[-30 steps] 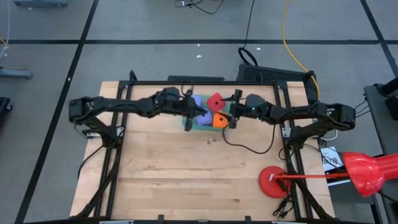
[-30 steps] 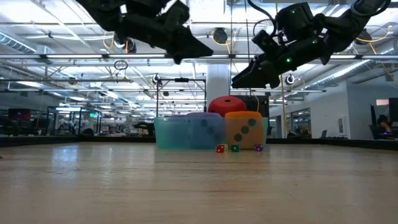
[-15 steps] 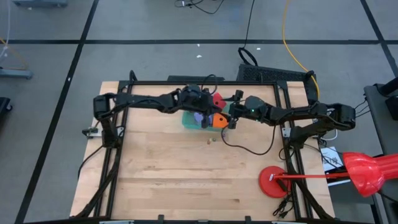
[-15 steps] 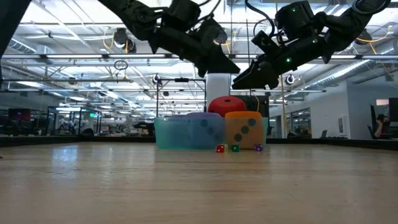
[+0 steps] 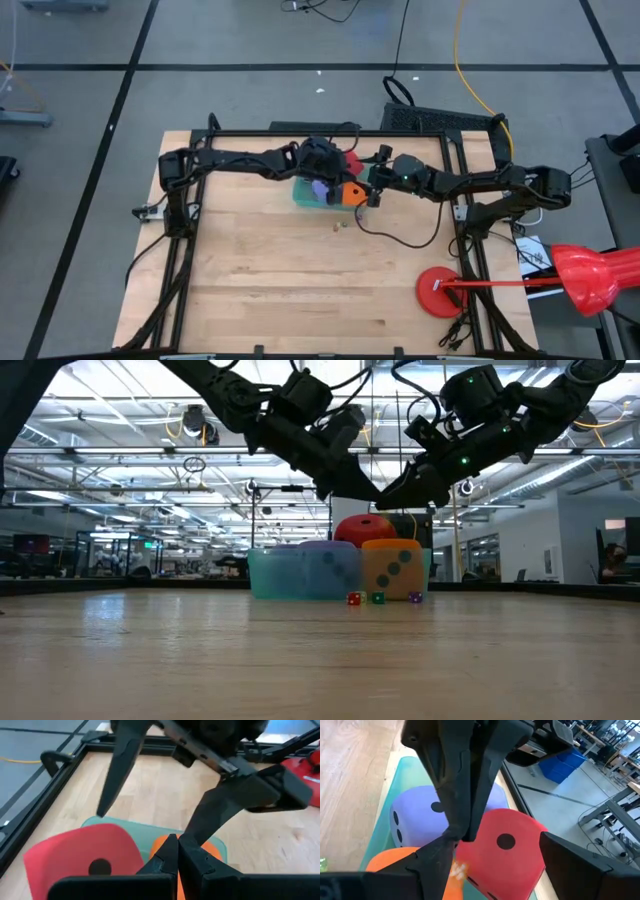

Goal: Pick & Place Dice
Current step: Put the small orange dice into the basket, then put the small red dice into the basket

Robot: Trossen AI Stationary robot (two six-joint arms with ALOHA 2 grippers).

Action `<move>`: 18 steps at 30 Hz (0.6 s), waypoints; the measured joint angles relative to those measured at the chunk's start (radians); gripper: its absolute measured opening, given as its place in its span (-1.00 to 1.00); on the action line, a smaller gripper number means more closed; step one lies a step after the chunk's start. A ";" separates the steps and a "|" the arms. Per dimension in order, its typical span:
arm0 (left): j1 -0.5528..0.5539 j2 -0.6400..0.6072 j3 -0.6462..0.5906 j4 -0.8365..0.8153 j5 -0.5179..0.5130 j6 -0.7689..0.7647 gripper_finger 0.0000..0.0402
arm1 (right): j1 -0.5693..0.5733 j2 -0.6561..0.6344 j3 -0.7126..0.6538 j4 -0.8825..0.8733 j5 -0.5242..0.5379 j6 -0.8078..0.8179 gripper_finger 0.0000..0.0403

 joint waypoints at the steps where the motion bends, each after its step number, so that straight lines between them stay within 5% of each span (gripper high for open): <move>1: 0.002 0.000 0.000 -0.003 -0.001 0.000 -0.96 | 0.002 0.000 0.000 0.000 0.001 0.001 0.40; 11: 0.010 -0.015 -0.002 -0.022 -0.051 0.083 -0.98 | 0.008 -0.011 0.002 -0.005 -0.030 0.027 0.39; 18: 0.012 -0.176 -0.028 -0.113 -0.039 0.160 -0.99 | -0.033 -0.183 0.002 -0.136 -0.064 0.205 0.39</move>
